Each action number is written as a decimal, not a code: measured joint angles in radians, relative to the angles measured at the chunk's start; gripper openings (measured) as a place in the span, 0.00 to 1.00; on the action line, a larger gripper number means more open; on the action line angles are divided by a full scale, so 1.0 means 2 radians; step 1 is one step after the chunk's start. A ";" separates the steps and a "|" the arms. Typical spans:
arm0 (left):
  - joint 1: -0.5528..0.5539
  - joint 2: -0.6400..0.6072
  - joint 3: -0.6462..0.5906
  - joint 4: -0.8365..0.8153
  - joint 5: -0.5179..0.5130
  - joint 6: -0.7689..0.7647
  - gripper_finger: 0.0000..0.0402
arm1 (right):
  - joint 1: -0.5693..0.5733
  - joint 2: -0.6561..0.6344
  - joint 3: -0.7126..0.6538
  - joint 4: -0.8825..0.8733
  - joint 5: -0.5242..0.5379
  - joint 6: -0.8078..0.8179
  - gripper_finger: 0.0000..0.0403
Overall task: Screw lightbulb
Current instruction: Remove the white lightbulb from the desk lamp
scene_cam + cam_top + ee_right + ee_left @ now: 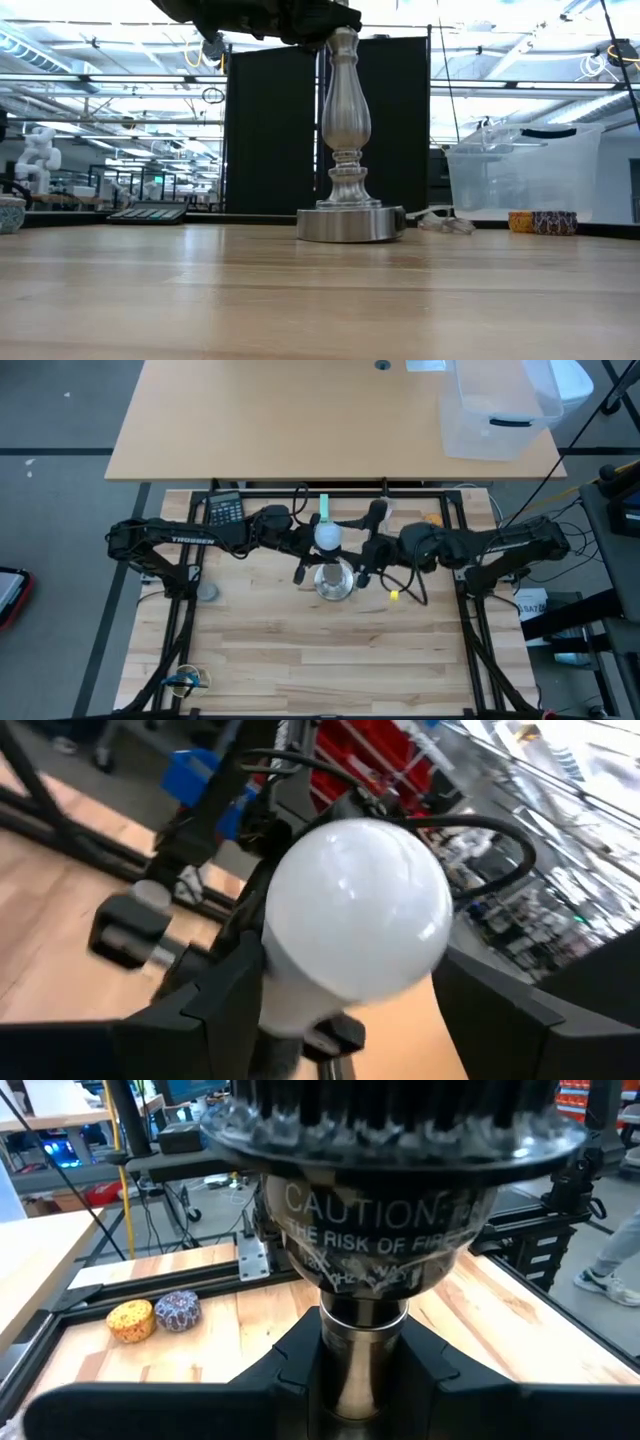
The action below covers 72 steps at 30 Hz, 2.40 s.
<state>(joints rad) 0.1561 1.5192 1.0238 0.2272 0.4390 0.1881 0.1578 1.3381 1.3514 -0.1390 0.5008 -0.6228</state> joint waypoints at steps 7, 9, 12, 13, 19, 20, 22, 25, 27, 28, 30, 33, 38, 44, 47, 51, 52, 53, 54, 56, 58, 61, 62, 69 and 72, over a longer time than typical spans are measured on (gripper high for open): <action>0.000 0.000 -0.001 -0.003 0.001 -0.003 0.18 | -0.046 -0.017 0.000 -0.022 -0.088 0.010 0.61; 0.001 0.000 -0.001 -0.004 0.000 -0.003 0.18 | -0.059 -0.017 0.000 -0.028 -0.113 0.014 0.60; 0.003 0.000 -0.001 -0.005 0.000 -0.003 0.18 | -0.073 -0.017 0.000 -0.033 -0.143 0.024 0.57; 0.004 0.000 -0.001 -0.006 0.002 -0.003 0.18 | -0.076 -0.017 0.000 -0.033 -0.150 0.025 0.56; 0.005 0.000 -0.001 -0.007 0.001 -0.009 0.18 | -0.086 -0.017 0.000 -0.033 -0.161 0.034 0.53; 0.005 0.000 -0.001 -0.007 0.001 -0.010 0.18 | -0.086 -0.016 0.000 -0.033 -0.158 0.041 0.53; 0.005 0.000 -0.001 -0.007 0.001 -0.011 0.18 | -0.084 -0.018 0.000 -0.033 -0.148 0.060 0.54; 0.005 0.000 -0.001 -0.007 0.001 -0.009 0.18 | -0.077 -0.021 -0.001 -0.034 -0.140 0.085 0.57; 0.004 0.000 -0.001 -0.007 0.001 -0.009 0.18 | -0.072 -0.024 -0.001 -0.033 -0.134 0.096 0.59; 0.004 0.000 -0.001 -0.007 0.001 -0.009 0.18 | -0.069 -0.025 -0.001 -0.033 -0.125 0.099 0.61; 0.004 0.000 -0.001 -0.007 0.001 -0.009 0.18 | -0.062 -0.026 -0.001 -0.033 -0.103 0.107 0.63; 0.004 0.000 -0.001 -0.006 0.001 -0.009 0.18 | -0.051 -0.026 -0.001 -0.035 -0.075 0.117 0.67; 0.004 0.000 -0.001 -0.005 0.001 -0.008 0.18 | -0.020 -0.027 0.000 -0.082 0.009 0.145 0.73; 0.004 0.000 -0.001 -0.004 0.001 -0.009 0.18 | 0.031 -0.027 0.000 -0.106 0.029 0.175 0.72; 0.004 0.000 -0.001 -0.003 0.000 -0.009 0.18 | 0.055 -0.025 0.000 -0.089 0.029 0.175 0.70; 0.004 0.000 -0.001 -0.002 -0.002 -0.010 0.18 | 0.077 -0.017 0.000 -0.053 0.029 0.177 0.68; 0.004 0.000 -0.001 -0.002 -0.002 -0.011 0.18 | 0.082 -0.014 0.000 -0.043 0.030 0.176 0.67; 0.004 0.000 -0.001 -0.001 -0.002 -0.011 0.18 | 0.087 -0.009 0.000 -0.038 0.034 0.174 0.67; 0.004 0.000 -0.001 0.000 -0.002 -0.011 0.18 | 0.091 -0.003 0.000 -0.027 0.044 0.171 0.66; 0.004 0.000 -0.001 0.003 -0.002 -0.011 0.18 | 0.101 0.009 0.000 -0.013 0.067 0.157 0.65; 0.004 0.000 -0.001 0.004 -0.002 -0.012 0.18 | 0.113 0.025 0.000 0.006 0.093 0.143 0.63; 0.004 0.000 -0.001 0.004 -0.002 -0.012 0.18 | 0.131 0.048 0.000 0.035 0.123 0.129 0.61; 0.004 0.000 -0.001 0.004 -0.003 -0.012 0.18 | 0.138 0.056 0.000 0.044 0.131 0.124 0.61; 0.004 0.000 -0.001 0.004 -0.003 -0.011 0.18 | 0.185 0.104 0.000 0.147 0.182 0.074 0.57; 0.004 0.000 -0.001 0.004 -0.003 -0.011 0.18 | 0.200 0.123 0.000 0.191 0.180 0.062 0.55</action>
<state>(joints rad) 0.1650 1.5192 1.0222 0.2352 0.4335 0.1655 0.5570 1.5834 1.3506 0.2426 0.8610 -0.4991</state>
